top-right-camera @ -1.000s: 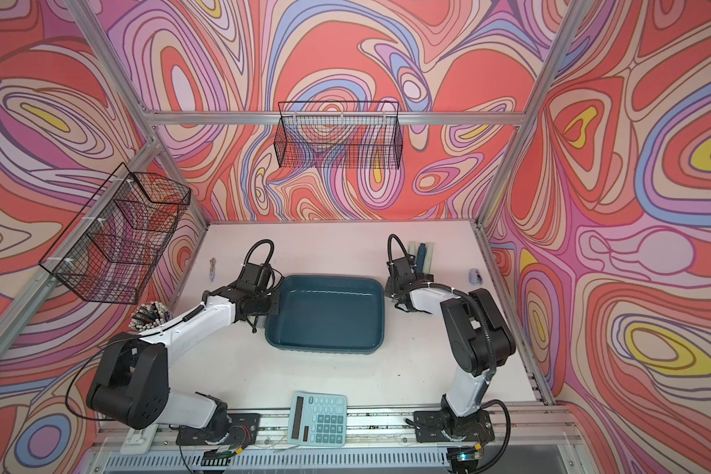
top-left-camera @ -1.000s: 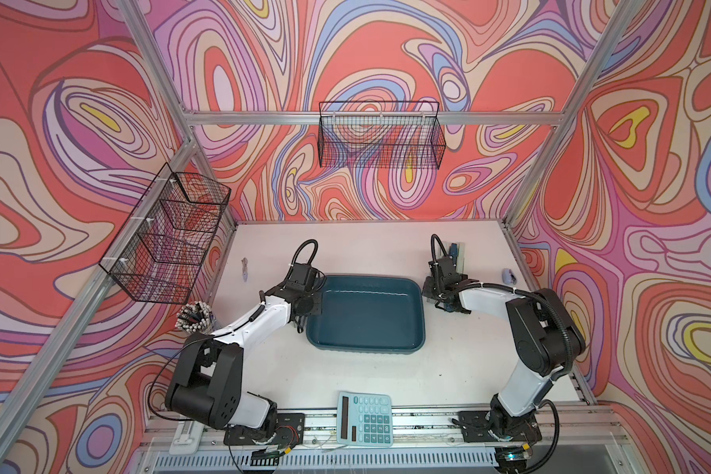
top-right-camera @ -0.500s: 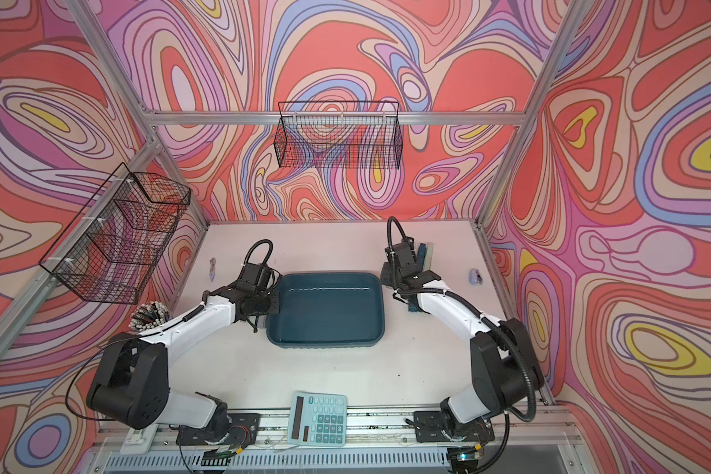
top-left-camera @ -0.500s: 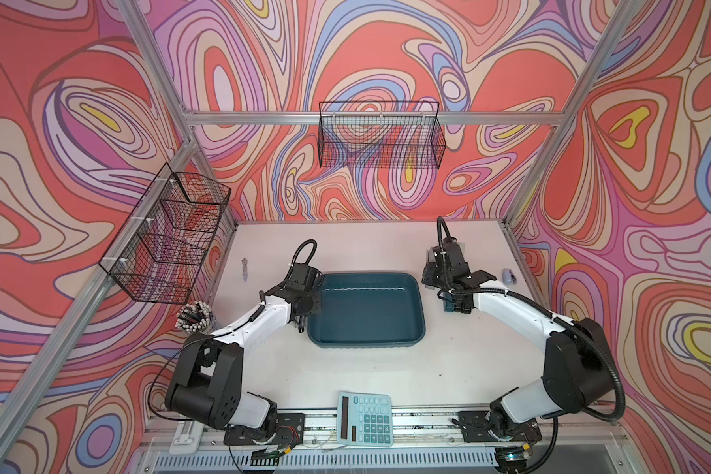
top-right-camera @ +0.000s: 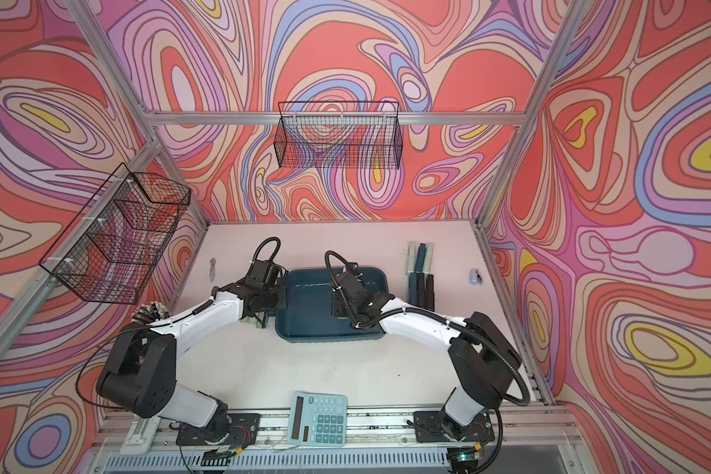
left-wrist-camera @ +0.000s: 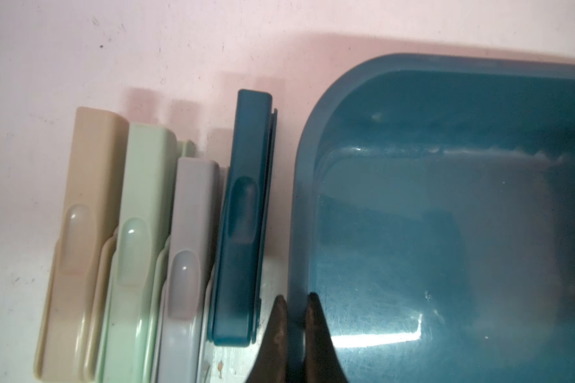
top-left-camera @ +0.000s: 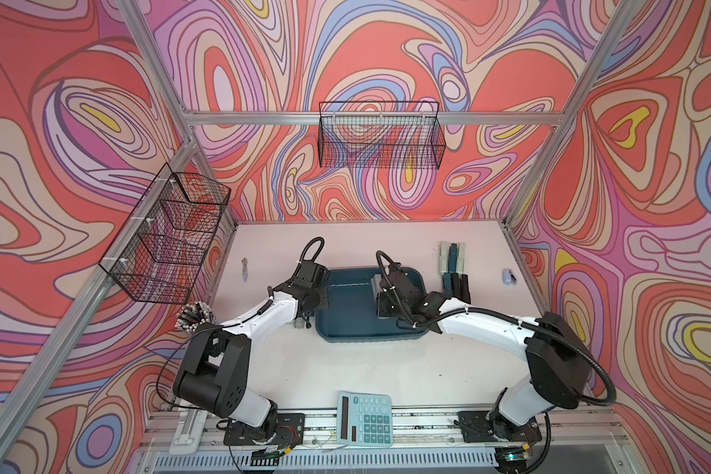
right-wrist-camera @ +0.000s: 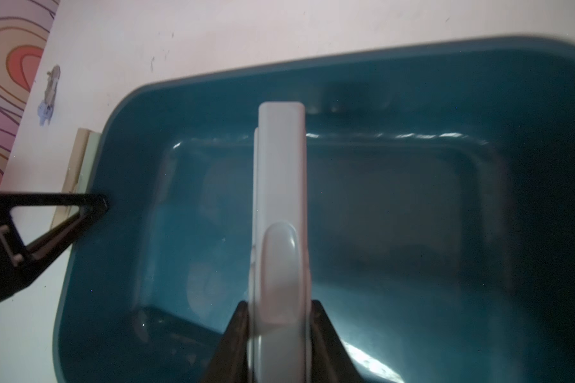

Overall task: Put the pruning pliers into the storage box
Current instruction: Place the pruning pliers in the storage box.

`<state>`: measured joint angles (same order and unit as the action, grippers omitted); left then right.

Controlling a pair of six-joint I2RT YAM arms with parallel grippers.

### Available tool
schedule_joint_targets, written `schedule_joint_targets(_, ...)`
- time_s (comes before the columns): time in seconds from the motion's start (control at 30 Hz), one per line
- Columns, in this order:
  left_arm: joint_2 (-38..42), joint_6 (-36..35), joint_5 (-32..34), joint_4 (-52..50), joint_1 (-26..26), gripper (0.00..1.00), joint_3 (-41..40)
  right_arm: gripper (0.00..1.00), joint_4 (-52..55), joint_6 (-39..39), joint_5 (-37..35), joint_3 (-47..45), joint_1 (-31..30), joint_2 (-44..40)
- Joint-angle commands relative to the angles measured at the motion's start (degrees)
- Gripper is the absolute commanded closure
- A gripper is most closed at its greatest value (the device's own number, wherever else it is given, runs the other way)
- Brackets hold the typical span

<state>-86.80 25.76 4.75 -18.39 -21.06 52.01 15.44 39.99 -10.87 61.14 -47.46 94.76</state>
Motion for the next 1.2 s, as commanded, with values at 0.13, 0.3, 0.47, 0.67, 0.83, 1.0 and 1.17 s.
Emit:
schedule_joint_targets(0.13,-0.4,1.0,-0.7,0.6,-0.3,1.00,0.8,0.83,-8.0,3.3,1.9,5.9,-1.6,11.2)
schedule_joint_targets(0.3,-0.1,1.6,-2.2,1.4,-0.3,1.00,-0.3,0.82,-10.0,3.9,3.9,11.3,-1.9,18.3)
schedule_joint_targets(0.47,0.5,1.7,-2.2,1.8,-0.5,1.00,-1.5,0.82,-10.5,5.1,4.0,15.6,-2.1,22.4)
schedule_joint_targets(0.67,0.4,1.4,-2.3,1.8,-0.5,1.00,-1.4,0.80,-12.0,6.6,5.4,19.8,-2.2,26.6)
schedule_joint_targets(0.83,0.7,1.4,-2.3,2.2,-0.5,1.00,-2.0,0.75,-13.0,7.3,6.6,21.8,-2.2,28.3)
schedule_joint_targets(1.0,1.5,1.1,-2.6,2.8,-0.5,1.00,-3.2,0.66,-13.9,7.7,8.4,23.1,-2.2,29.3)
schedule_joint_targets(1.17,1.6,1.1,-2.6,2.9,-0.4,1.00,-3.7,0.59,-14.3,8.3,9.3,23.3,-2.2,29.3)
